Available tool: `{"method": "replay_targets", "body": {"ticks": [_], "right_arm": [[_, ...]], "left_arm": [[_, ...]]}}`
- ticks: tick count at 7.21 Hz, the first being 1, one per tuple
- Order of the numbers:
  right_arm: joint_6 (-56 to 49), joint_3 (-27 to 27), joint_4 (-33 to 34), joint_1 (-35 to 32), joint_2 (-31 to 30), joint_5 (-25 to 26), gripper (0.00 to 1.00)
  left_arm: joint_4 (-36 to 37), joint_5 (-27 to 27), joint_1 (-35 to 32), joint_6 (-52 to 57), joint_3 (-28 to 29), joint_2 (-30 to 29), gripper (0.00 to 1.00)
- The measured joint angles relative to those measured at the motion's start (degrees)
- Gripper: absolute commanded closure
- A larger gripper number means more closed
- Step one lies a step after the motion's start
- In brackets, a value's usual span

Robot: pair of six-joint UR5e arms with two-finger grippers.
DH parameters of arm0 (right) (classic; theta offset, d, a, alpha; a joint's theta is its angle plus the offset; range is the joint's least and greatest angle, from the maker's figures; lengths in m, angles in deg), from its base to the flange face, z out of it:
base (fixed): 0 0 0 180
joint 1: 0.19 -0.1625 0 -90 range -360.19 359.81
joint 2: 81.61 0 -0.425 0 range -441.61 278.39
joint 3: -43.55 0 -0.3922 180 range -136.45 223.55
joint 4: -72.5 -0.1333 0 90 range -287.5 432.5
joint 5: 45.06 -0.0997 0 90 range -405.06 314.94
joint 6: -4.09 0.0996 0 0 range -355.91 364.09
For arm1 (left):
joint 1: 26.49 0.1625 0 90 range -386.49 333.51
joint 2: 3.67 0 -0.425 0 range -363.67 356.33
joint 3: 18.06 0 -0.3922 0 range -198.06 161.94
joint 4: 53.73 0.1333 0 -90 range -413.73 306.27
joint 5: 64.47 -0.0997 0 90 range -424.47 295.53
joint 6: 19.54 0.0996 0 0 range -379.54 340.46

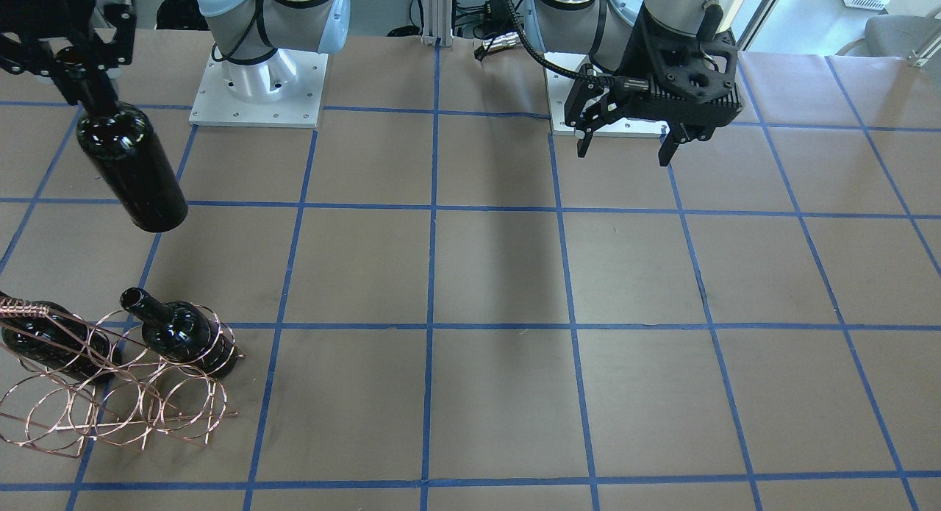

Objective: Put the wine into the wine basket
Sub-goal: 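Position the held bottle above the empty ring of the copper basket, then lower the bottle with the right gripper down into the basket ring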

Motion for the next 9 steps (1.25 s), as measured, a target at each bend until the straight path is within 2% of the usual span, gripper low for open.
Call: {"method": "replay_targets", "body": {"ticks": [3,6,9], "right_arm": [[-9.2,-0.1,4.0,6.7,1.3,-2.5,1.00],[-11.0,-0.1,12.1,7.4,5.9,-4.7,1.00],[-11.4,-0.1,17.1,7.4,9.7,-5.7,1.00]], "left_arm": [[-1.9,0.8,0.2,0.0,-0.1,0.0,0.00],[-4.6,-0.3,1.7,0.0,0.4,0.2,0.00],[-5.9,-0.4,3.0,-0.1,0.4,0.2,0.00]]}}
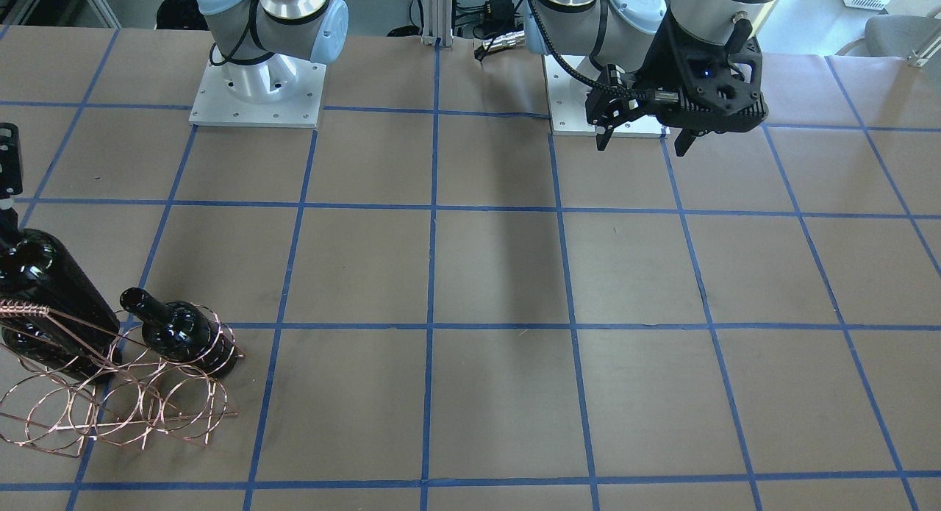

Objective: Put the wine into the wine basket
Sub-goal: 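Lower the bottle with the right gripper down into the basket ring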

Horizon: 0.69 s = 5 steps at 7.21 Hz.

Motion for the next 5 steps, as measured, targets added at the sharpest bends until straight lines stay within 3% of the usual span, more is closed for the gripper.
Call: {"method": "replay_targets", "body": {"ticks": [5], "right_arm": [[-0.1,0.1,0.8,0.0,3.2,-0.4,1.00]], "left_arm": [[-0.8,-0.4,-0.1,-0.1,-0.4,0.2,0.00]]}}
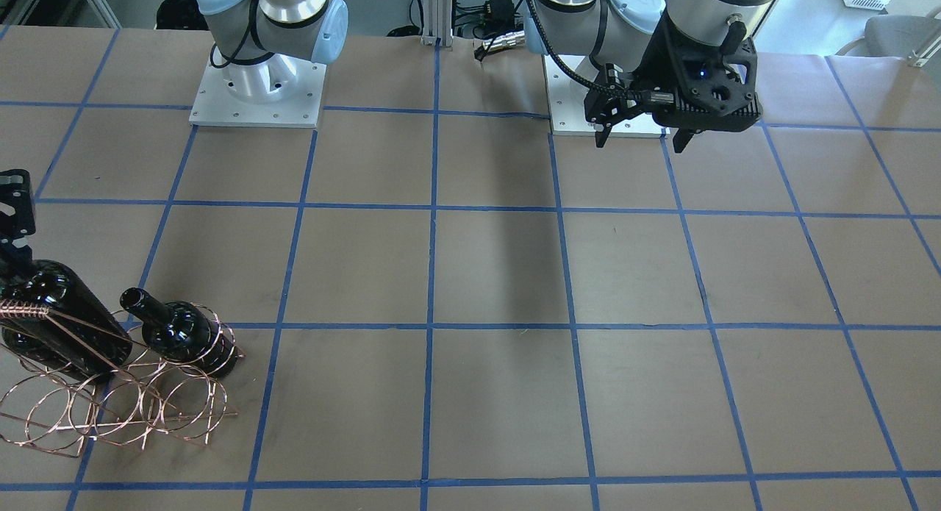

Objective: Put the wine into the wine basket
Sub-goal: 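Lower the bottle with the right gripper down into the basket ring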

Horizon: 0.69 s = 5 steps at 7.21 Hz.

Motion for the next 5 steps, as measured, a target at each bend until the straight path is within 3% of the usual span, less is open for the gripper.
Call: {"method": "replay_targets", "body": {"ticks": [5], "right_arm": [[-0.3,0.8,-0.2,0.0,1.6,0.6,1.00]], "left_arm": [[0.0,0.0,0.0,0.1,0.0,0.0,0.00]]}}
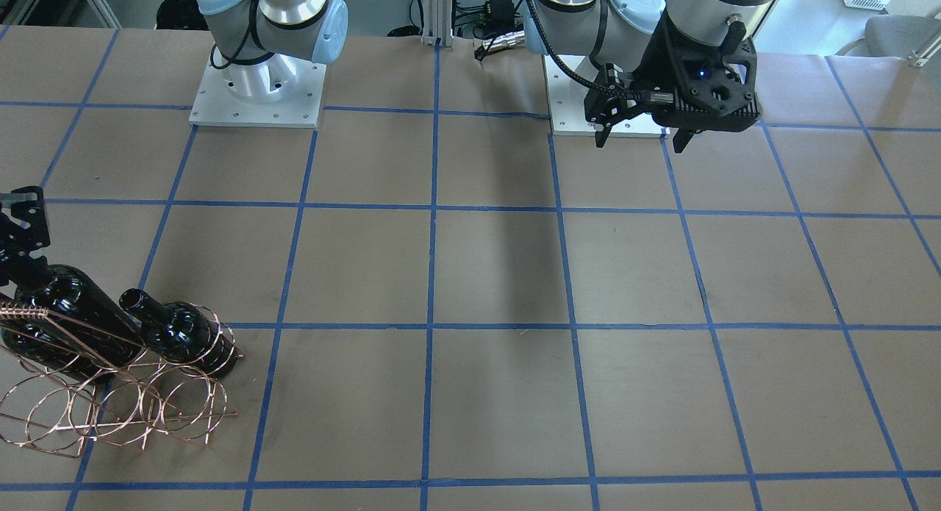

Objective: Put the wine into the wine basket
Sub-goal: 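Lower the bottle with the right gripper down into the basket ring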

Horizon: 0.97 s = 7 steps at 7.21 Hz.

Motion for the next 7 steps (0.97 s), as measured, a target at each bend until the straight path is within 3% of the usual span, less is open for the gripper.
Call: {"method": "replay_targets", "body": {"ticks": [7], "right_arm": [[-1.2,0.0,0.9,0.0,2.1,-0.6,1.00]], "left_arm": [[0.0,0.0,0.0,0.0,-0.1,0.0,0.00]]}}
